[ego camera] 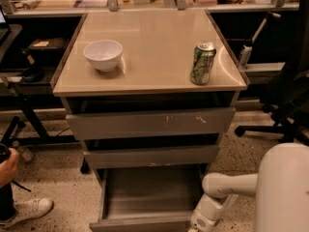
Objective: Close bottom drawer
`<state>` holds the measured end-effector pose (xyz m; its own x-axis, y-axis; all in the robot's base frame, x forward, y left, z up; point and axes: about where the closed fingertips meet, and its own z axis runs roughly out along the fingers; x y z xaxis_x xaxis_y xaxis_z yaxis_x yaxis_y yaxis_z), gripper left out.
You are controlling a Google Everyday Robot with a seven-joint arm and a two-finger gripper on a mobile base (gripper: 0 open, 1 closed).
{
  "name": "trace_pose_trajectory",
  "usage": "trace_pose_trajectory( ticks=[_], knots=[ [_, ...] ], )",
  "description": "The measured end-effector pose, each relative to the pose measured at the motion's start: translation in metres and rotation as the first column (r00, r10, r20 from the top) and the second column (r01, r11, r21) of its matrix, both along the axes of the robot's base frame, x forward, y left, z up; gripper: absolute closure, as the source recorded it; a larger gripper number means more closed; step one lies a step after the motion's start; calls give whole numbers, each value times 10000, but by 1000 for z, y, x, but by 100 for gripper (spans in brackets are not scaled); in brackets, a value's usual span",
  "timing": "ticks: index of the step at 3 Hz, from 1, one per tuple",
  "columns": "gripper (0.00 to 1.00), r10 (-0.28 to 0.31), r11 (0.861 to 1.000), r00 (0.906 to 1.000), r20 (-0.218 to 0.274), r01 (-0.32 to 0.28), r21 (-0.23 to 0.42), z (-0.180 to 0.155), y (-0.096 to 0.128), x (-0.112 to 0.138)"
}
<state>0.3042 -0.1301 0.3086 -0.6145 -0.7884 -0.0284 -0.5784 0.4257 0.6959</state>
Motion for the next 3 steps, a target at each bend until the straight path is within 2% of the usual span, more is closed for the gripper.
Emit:
trace_pose_trajectory(
  ticks=[1,2,3],
  knots=[
    [100,-468,9986,9989,-12,468,260,-33,6,24],
    [100,-468,9986,9989,-13,468,261,-33,6,24],
    [100,-832,9948,9965,-98,836,585,-55,4,29]
  ],
)
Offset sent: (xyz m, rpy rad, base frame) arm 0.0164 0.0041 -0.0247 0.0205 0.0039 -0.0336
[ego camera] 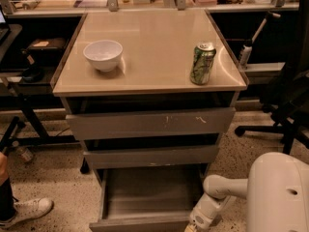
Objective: Close bottom drawer
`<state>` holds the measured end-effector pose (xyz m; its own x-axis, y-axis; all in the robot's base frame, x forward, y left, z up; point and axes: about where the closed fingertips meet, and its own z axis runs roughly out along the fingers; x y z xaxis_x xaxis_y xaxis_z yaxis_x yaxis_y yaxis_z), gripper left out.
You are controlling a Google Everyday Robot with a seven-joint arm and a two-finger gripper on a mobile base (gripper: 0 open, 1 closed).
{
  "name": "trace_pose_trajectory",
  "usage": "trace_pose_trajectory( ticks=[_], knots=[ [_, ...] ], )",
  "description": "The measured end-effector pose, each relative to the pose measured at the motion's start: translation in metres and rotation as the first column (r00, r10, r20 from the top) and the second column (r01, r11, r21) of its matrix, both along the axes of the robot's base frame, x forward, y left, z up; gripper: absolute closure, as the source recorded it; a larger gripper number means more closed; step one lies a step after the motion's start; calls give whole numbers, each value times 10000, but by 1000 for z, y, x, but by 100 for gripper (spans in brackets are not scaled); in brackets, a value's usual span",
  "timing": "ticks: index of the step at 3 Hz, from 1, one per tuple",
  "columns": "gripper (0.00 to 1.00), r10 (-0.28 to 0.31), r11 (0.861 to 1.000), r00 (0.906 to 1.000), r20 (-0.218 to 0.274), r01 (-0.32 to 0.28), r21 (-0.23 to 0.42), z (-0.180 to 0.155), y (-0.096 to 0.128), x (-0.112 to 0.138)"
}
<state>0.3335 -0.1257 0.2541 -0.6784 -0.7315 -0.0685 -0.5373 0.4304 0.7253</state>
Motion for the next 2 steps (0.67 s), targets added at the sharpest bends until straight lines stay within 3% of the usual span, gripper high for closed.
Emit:
trace_pose_trajectory(
  ticks=[2],
  knots=[
    [100,-1237,9923,9889,819,1240,11,-41,-8,41]
  ],
)
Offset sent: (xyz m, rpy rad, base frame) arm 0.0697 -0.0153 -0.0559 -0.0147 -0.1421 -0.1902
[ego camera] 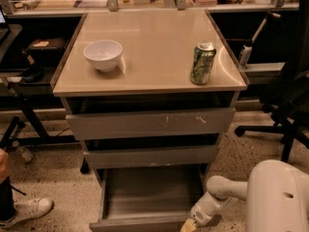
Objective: Close bottom drawer
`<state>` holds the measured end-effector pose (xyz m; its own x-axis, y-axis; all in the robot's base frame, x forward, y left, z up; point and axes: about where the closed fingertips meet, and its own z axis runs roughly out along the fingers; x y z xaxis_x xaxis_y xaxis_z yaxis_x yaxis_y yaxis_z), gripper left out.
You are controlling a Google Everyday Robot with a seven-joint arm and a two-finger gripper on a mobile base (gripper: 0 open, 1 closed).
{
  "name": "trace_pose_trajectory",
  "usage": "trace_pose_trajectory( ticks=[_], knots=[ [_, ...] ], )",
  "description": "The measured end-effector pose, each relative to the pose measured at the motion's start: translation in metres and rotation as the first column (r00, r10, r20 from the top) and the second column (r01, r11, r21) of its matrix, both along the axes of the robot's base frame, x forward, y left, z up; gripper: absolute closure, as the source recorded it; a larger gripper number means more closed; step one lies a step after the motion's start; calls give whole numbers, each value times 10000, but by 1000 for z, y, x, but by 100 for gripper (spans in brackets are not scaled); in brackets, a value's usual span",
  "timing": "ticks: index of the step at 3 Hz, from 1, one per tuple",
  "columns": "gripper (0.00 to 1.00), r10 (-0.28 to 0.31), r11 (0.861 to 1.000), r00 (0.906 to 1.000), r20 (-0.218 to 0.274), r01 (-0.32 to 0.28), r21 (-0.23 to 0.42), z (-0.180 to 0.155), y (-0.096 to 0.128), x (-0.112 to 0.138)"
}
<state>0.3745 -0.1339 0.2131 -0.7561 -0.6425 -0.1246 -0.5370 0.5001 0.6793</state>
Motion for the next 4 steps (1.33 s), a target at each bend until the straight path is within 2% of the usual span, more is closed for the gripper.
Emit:
trace_pose_trajectory(
  ticks=[2,3,4],
  knots=[
    [100,-507,9986,9978,418,513,-130,-13,-3,18],
    [81,-507,9986,9978,418,513,-130,-13,-3,18],
    [58,-507,9986,9978,417,513,-129,-13,-3,18]
  ],
)
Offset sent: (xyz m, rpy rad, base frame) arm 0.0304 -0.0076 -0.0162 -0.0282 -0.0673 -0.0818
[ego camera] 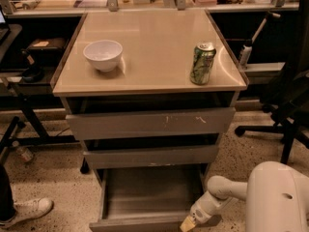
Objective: Close bottom drawer
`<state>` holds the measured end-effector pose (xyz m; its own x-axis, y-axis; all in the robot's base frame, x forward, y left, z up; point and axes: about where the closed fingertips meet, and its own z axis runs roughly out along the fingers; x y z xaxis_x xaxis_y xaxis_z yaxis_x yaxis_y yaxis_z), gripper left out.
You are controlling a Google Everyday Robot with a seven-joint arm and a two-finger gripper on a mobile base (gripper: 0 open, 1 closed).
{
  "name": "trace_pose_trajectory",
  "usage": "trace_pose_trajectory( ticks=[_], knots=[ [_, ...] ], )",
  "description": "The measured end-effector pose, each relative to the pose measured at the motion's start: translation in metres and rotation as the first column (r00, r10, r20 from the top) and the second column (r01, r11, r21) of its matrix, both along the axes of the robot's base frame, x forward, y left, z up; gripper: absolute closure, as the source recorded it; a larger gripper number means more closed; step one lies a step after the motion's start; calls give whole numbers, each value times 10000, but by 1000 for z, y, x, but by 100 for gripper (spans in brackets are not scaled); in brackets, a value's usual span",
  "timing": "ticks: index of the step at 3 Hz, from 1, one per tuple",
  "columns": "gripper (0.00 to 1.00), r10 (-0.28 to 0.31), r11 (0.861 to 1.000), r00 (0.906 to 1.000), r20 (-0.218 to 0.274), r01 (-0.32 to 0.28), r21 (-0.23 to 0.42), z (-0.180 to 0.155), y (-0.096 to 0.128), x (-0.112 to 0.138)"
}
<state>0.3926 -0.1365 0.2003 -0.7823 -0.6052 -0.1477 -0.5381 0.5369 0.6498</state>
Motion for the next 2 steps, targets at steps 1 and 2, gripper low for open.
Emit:
trace_pose_trajectory(
  ticks=[1,2],
  knots=[
    [35,0,10000,10000,0,0,0,0,0,0],
    [12,0,10000,10000,-1,0,0,0,0,0]
  ],
)
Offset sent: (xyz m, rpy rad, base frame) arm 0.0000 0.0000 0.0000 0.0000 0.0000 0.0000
